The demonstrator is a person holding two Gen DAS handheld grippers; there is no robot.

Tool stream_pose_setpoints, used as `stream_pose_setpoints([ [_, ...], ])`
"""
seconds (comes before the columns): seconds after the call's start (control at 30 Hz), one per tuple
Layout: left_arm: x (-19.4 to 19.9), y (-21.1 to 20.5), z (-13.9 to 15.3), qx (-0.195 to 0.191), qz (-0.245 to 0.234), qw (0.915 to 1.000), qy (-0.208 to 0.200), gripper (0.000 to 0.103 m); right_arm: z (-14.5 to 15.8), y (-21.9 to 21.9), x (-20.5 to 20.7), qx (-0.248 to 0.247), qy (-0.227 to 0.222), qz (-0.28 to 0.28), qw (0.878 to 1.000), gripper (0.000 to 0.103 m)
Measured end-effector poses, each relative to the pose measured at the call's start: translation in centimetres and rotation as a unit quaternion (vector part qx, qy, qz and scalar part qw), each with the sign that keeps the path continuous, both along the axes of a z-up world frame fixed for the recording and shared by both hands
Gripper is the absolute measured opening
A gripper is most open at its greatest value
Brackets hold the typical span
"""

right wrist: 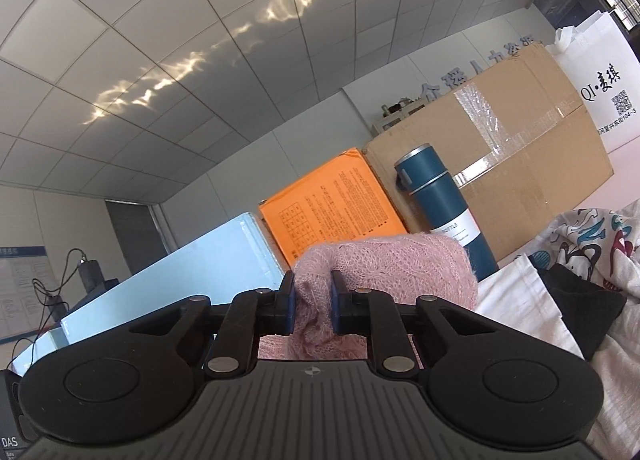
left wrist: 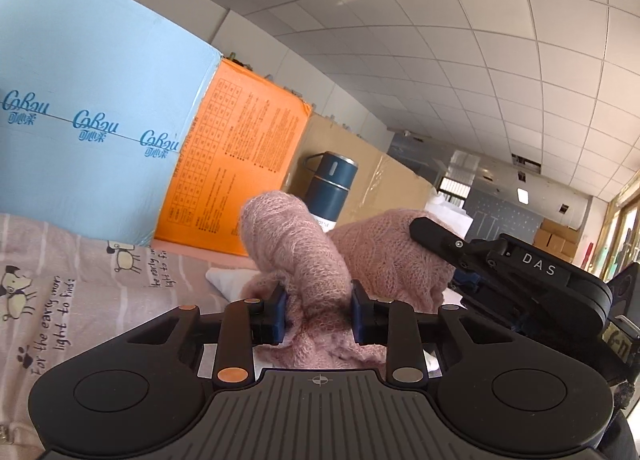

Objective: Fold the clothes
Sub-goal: 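Lift the pink sweater with both grippers and carry it toward the open bed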

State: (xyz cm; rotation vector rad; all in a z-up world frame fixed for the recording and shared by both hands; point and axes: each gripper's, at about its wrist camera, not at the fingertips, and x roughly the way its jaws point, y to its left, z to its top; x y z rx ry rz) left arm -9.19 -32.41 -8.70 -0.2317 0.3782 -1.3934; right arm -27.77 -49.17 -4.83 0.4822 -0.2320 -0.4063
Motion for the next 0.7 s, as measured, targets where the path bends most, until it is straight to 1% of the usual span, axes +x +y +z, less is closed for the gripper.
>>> stream_pose_setpoints([
  [0.1, -0.2, 2.7, 0.6, 0.003, 0.011, 0.9999, -0.007, 0.028, 0.2, 1.5, 0.4, -0.006, -0.007, 0.039, 0.999, 0.014],
  [0.2, -0.5, 6.4, 1.1, 0.002, 0.019, 0.9996, -0.020, 0.028, 0.5, 3.2, 0.7, 0.001, -0.017, 0.078, 0.997, 0.014],
  [0.3, -0.7, 10.1, 1.8, 0.001, 0.026, 0.9990, -0.037, 0.028, 1.0, 5.4, 1.0, -0.004, -0.018, 0.107, 0.994, 0.014],
  [0.4, -0.7, 13.7, 2.5, -0.008, 0.037, 0.9979, -0.054, 0.028, 1.8, 8.5, 1.1, -0.017, -0.023, 0.139, 0.990, 0.014],
  [0.53, -0.4, 18.3, 3.9, -0.032, 0.058, 0.9954, -0.068, 0.028, 3.5, 12.5, 1.4, -0.033, -0.031, 0.183, 0.982, 0.014],
  [0.63, -0.4, 22.1, 4.5, -0.050, 0.087, 0.9913, -0.085, 0.028, 5.2, 15.6, 2.1, -0.052, -0.030, 0.213, 0.975, 0.014],
  [0.7, -0.3, 25.1, 4.7, -0.057, 0.113, 0.9881, -0.088, 0.028, 6.0, 17.7, 3.3, -0.050, -0.025, 0.243, 0.968, 0.014],
])
